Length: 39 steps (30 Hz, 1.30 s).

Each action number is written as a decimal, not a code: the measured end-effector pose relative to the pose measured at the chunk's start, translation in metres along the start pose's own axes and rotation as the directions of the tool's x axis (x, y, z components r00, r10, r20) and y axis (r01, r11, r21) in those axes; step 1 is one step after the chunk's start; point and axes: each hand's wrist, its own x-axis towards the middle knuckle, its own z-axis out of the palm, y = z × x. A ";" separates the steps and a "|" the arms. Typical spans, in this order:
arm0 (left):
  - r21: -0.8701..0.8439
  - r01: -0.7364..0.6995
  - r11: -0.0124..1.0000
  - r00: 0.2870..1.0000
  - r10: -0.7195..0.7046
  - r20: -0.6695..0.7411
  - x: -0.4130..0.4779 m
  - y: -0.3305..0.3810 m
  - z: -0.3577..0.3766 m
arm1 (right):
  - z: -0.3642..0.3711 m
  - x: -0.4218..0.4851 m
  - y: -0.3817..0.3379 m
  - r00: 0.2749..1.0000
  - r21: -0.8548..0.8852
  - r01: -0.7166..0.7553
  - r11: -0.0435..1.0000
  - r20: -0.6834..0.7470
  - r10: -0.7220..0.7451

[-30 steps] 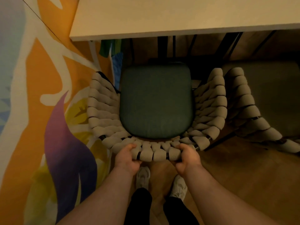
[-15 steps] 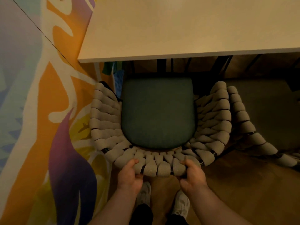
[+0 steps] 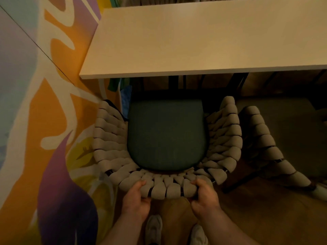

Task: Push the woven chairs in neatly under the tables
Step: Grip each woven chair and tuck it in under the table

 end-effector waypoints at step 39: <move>0.192 0.035 0.981 0.999 -0.028 -0.041 0.029 0.070 0.088 | 0.085 0.052 -0.054 0.990 -0.282 -0.041 0.959 0.118 0.077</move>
